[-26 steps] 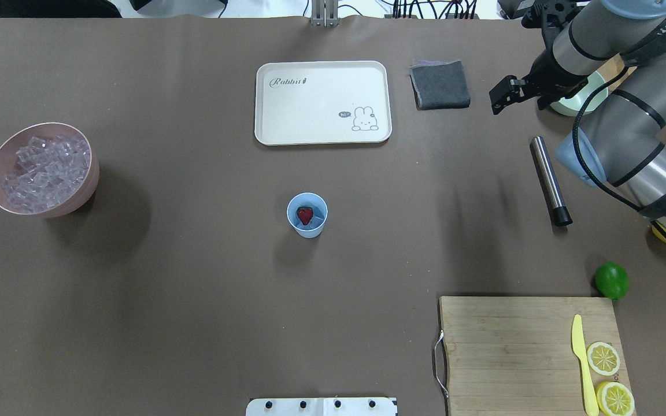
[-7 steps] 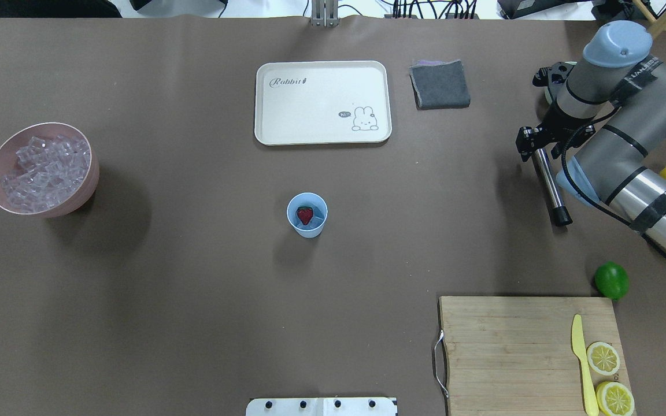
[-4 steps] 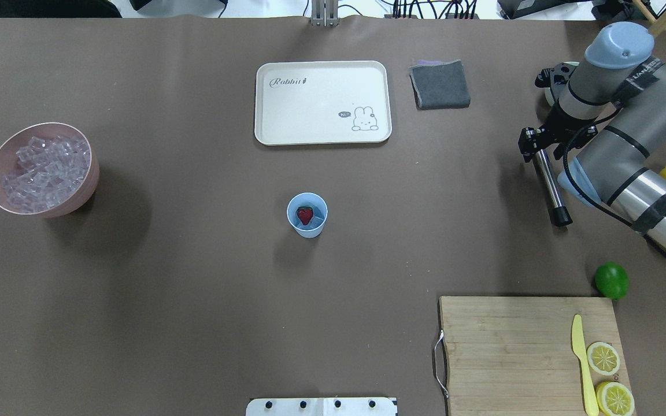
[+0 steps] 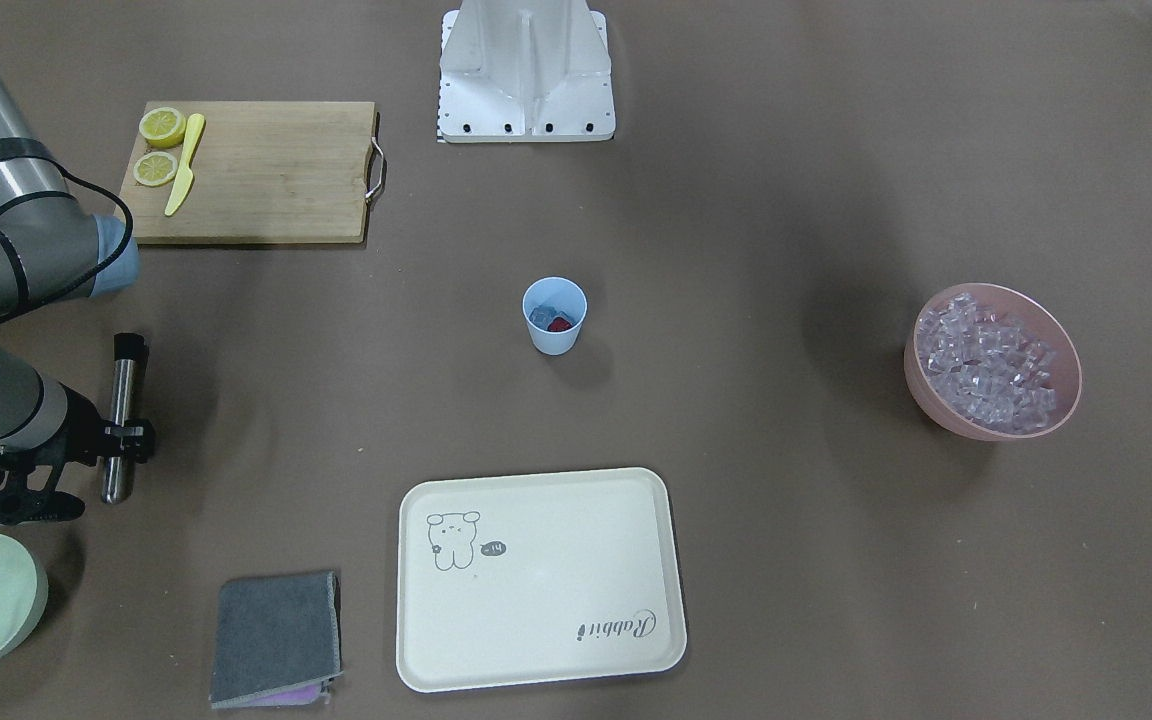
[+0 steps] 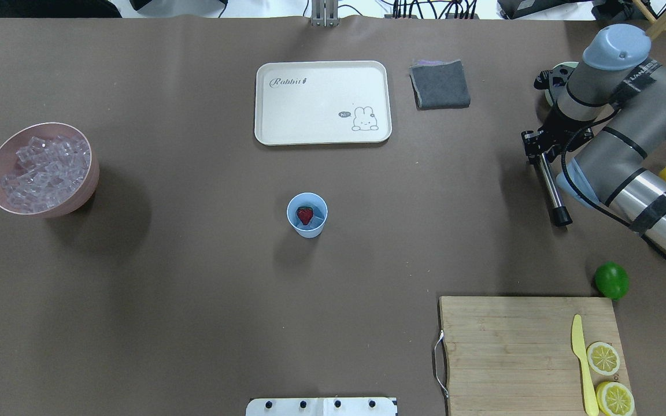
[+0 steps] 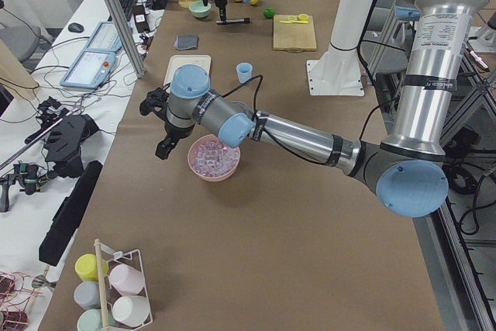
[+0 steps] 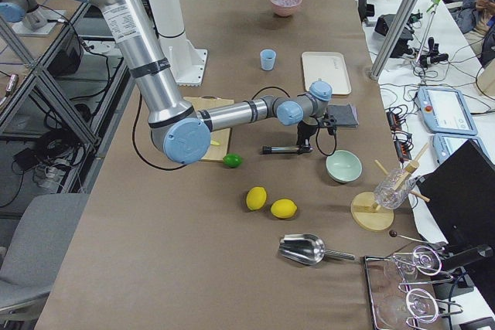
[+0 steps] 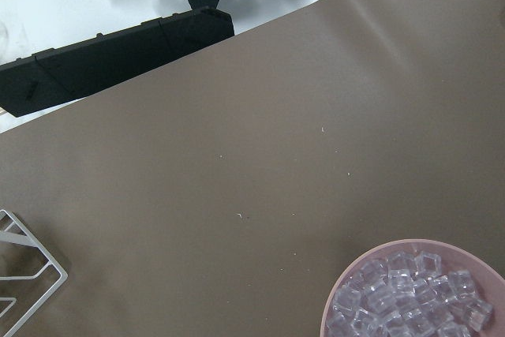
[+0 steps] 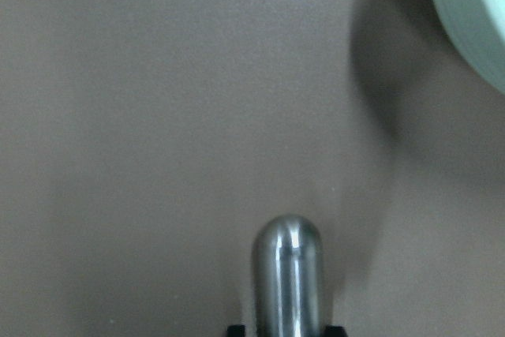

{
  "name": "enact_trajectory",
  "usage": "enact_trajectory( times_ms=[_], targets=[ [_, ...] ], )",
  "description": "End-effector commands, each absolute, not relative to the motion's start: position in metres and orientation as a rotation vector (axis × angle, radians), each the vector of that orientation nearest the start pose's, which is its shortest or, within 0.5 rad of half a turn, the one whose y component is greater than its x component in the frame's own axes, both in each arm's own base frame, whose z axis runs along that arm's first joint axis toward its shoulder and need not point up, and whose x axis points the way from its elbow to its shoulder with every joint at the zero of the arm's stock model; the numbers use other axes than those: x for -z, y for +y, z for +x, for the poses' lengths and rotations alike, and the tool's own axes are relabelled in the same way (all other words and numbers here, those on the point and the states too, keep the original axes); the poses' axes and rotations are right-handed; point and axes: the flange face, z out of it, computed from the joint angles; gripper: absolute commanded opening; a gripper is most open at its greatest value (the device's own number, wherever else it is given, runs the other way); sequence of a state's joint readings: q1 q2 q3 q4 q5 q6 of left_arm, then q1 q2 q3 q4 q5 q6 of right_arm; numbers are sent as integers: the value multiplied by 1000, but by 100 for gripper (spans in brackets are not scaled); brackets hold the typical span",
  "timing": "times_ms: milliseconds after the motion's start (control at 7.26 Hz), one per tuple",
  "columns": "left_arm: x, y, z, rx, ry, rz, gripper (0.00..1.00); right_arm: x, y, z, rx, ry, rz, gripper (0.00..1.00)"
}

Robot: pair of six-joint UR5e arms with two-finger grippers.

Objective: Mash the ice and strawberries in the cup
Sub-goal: 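Lower the right gripper and grasp the steel muddler upright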

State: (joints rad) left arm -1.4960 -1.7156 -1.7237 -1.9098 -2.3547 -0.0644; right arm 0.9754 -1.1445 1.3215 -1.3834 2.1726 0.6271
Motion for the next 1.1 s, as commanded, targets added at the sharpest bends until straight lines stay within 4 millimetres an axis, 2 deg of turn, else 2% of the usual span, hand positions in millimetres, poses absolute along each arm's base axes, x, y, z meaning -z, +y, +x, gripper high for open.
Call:
enact_trajectory(
  times_ms=[0,138,276,413,689,827,965],
  targets=[
    [-466,-561,-21,-259,797,548,98,-518,-609,-323,81,-693,-50,0],
    [-465,-561,-21,-260,799,549,98,-516,-609,-322,81,-695,-43,0],
    [-465,-562,-21,-260,799,550,98,-502,-615,-315,71,-704,-18,0],
    [-462,-563,-21,-261,797,553,98,-469,-625,-292,55,-736,47,0],
    [-465,-560,-19,-259,810,542,98,-408,-634,-257,41,-784,168,0],
    [-473,-553,-20,-254,814,529,98,-371,-634,-248,45,-800,243,0],
    [-489,-542,-21,-245,813,504,98,-331,-623,-241,24,-825,316,0]
  ],
)
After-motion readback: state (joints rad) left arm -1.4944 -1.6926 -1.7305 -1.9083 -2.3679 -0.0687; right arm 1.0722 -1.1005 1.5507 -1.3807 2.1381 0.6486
